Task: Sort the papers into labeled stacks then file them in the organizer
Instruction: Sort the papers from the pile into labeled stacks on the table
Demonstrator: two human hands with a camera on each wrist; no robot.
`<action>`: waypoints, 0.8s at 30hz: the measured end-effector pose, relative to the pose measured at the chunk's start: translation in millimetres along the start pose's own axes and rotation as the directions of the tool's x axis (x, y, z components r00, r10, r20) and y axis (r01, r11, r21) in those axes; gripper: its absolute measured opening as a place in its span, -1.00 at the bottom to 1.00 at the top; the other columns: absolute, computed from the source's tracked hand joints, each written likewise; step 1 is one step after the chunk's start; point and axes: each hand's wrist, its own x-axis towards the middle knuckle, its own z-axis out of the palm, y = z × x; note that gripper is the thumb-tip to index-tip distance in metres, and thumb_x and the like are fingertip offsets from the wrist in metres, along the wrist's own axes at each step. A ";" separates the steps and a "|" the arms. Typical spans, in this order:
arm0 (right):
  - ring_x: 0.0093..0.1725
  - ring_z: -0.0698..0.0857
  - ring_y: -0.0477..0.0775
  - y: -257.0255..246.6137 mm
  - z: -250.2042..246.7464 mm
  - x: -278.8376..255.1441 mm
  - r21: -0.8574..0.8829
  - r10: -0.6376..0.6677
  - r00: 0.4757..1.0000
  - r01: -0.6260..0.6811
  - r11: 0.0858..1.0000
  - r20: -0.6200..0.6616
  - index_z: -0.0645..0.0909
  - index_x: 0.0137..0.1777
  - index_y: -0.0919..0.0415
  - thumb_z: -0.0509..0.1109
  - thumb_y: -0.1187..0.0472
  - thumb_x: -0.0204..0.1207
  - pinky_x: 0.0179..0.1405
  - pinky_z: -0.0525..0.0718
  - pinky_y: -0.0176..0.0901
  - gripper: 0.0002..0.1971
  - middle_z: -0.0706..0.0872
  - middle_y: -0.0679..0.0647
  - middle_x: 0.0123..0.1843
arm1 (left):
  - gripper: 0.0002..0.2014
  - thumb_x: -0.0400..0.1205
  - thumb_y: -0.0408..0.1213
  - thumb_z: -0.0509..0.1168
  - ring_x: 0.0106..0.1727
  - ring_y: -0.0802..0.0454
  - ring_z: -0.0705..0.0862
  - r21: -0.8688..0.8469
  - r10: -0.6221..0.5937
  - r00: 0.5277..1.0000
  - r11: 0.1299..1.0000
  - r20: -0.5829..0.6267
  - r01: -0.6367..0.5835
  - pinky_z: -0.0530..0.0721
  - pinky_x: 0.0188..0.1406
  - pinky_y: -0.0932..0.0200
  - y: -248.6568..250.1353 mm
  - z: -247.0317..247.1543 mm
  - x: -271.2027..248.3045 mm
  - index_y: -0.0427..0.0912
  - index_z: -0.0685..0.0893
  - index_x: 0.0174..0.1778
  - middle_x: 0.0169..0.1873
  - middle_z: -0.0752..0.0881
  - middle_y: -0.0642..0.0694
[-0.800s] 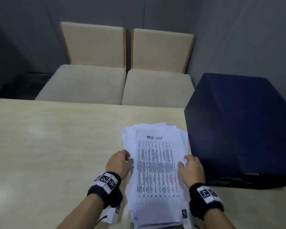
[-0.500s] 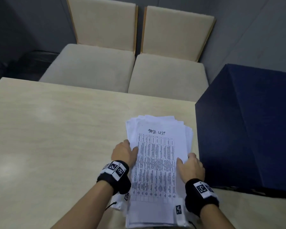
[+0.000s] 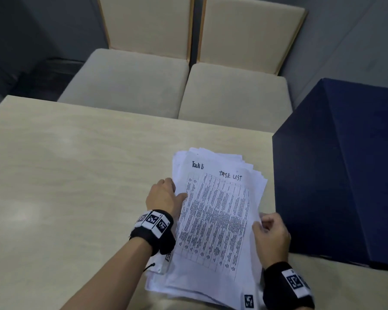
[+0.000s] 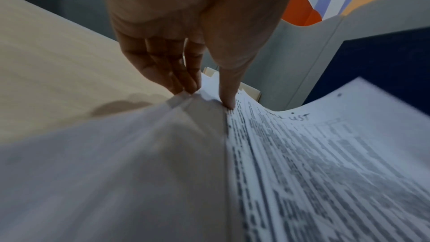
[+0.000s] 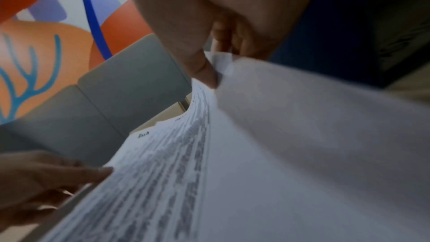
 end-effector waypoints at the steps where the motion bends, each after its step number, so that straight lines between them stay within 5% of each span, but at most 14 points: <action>1: -0.17 0.70 0.08 1.9 -3.0 -4.3 0.080 0.031 1.000 -0.031 0.996 0.006 0.53 -0.09 0.20 0.42 0.50 0.41 -0.26 0.56 -0.20 -0.78 0.72 0.02 -0.14 | -0.65 0.52 0.08 0.44 -0.11 -0.07 0.62 -0.008 -0.011 1.000 1.000 0.009 0.011 0.58 -0.20 0.09 -0.4 0.1 0.5 -0.13 0.56 -0.15 -0.22 0.62 -0.02; 4: -0.10 0.72 0.09 19.0 -4.1 -8.4 0.253 0.152 0.985 -0.167 0.953 0.079 0.58 0.08 0.16 0.37 0.57 0.41 -0.15 0.61 -0.13 -0.65 0.73 0.00 -0.12 | -0.72 0.58 -0.01 0.41 -0.23 -0.08 0.67 -0.047 -0.006 0.999 0.999 0.037 0.008 0.63 -0.24 0.10 -4.6 -1.3 -0.1 -0.11 0.58 -0.29 -0.36 0.66 0.00; 6: -0.06 0.75 0.25 29.3 -2.8 -6.6 0.279 0.153 0.979 -0.186 0.942 0.137 0.69 -0.08 0.23 0.35 0.59 0.44 -0.08 0.66 -0.06 -0.74 0.76 0.12 -0.16 | -0.75 0.63 -0.06 0.33 -0.22 -0.09 0.66 -0.042 0.038 0.998 0.998 0.059 -0.036 0.62 -0.24 0.12 -7.9 -4.0 -0.8 -0.09 0.56 -0.31 -0.35 0.67 -0.01; 10: -0.14 0.68 0.02 18.9 -4.1 -3.9 0.372 0.107 0.974 -0.176 0.911 0.199 0.70 -0.31 0.36 0.30 0.67 0.42 -0.17 0.59 -0.30 -0.73 0.73 0.26 -0.12 | -0.78 0.65 -0.09 0.22 -0.21 -0.13 0.63 -0.045 0.061 0.997 0.997 0.038 -0.059 0.50 -0.31 0.15 -9.9 -9.7 -5.2 -0.12 0.60 -0.25 -0.26 0.73 -0.11; 13: -0.06 0.70 0.16 20.1 1.3 0.0 0.428 0.112 0.967 -0.204 0.880 0.230 0.75 -0.30 0.34 0.30 0.64 0.45 -0.06 0.62 -0.29 -0.71 0.79 0.21 -0.11 | -0.66 0.57 0.07 0.32 -0.35 -0.05 0.56 -0.043 0.066 0.996 0.997 0.064 -0.063 0.38 -0.45 0.20 -6.5 -11.4 -10.4 -0.07 0.47 -0.37 -0.43 0.60 0.00; 15: 0.01 0.73 0.28 26.0 4.5 1.5 0.432 0.125 0.963 -0.221 0.874 0.240 0.80 -0.30 0.25 0.31 0.60 0.45 0.13 0.62 0.00 -0.67 0.82 0.17 -0.14 | -0.57 0.57 0.11 0.35 -0.41 -0.01 0.50 0.040 0.110 0.992 0.993 0.064 -0.113 0.30 -0.52 0.20 -3.1 -14.7 -11.8 -0.08 0.40 -0.44 -0.51 0.50 0.04; 17: 0.05 0.75 0.31 25.2 4.3 2.1 0.445 0.137 0.963 -0.230 0.865 0.232 0.84 -0.28 0.16 0.32 0.59 0.45 0.20 0.62 0.14 -0.63 0.84 0.17 -0.11 | -0.55 0.65 0.16 0.23 -0.43 -0.01 0.51 0.198 0.164 0.986 0.965 0.043 -0.169 0.36 -0.48 0.19 1.8 -23.4 -13.8 -0.10 0.52 -0.41 -0.51 0.50 0.03; 20: 0.16 0.74 0.23 20.3 3.6 5.8 0.497 0.125 0.962 -0.233 0.836 0.242 0.85 -0.26 0.14 0.30 0.63 0.45 0.31 0.60 0.09 -0.58 0.85 0.11 -0.01 | -0.41 0.66 0.32 -0.02 -0.55 0.06 0.43 0.439 0.225 0.974 0.874 0.017 -0.210 0.34 -0.51 0.22 5.8 -43.1 -20.2 -0.06 0.58 -0.41 -0.57 0.43 0.05; 24: 0.25 0.73 0.15 8.8 6.1 15.6 0.520 0.114 0.954 -0.248 0.817 0.276 0.83 -0.10 0.21 0.34 0.65 0.41 0.44 0.56 0.12 -0.63 0.84 0.10 0.08 | -0.39 0.60 0.37 -0.04 -0.57 0.04 0.45 0.308 0.391 0.920 0.878 -0.019 -0.366 0.24 -0.59 0.22 -5.2 -56.1 -22.6 -0.06 0.47 -0.50 -0.61 0.44 0.06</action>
